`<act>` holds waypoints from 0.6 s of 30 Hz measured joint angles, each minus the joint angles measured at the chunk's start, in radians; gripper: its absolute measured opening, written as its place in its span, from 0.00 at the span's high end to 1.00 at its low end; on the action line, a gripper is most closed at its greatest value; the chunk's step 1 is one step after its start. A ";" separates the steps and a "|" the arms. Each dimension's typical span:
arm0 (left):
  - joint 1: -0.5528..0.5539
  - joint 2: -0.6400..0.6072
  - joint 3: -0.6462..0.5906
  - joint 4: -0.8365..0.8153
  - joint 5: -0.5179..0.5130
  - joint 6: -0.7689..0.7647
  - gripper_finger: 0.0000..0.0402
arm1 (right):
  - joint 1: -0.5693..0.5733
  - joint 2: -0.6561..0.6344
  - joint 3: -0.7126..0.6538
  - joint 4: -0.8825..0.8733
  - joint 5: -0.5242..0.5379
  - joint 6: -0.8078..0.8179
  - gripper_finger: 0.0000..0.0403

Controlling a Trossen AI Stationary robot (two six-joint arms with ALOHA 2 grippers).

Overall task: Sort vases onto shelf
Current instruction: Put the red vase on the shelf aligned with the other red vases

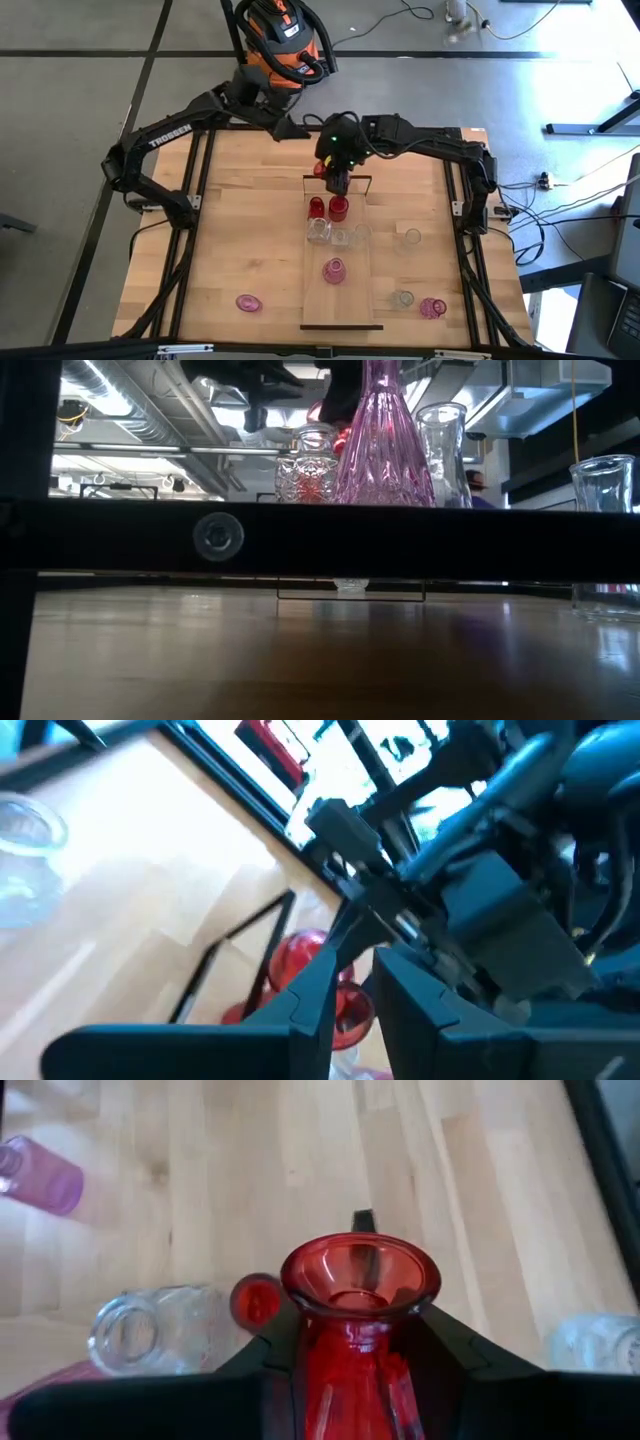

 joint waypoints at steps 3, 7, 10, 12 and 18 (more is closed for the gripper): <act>0.033 -0.031 0.000 0.031 -0.005 -0.005 0.83 | -0.001 -0.004 -0.013 0.026 0.003 0.002 0.75; 0.072 -0.059 0.000 0.038 -0.026 -0.004 0.84 | -0.003 -0.005 -0.013 0.063 -0.007 0.020 0.79; 0.086 -0.063 0.000 0.034 -0.040 -0.002 0.84 | -0.003 -0.009 -0.013 0.088 -0.009 0.033 0.79; 0.098 -0.066 -0.001 0.033 -0.038 -0.001 0.84 | -0.003 -0.020 -0.013 0.103 -0.009 0.042 0.79; 0.110 -0.066 -0.001 0.032 -0.043 0.014 0.84 | -0.032 -0.089 -0.013 0.161 -0.003 0.045 0.80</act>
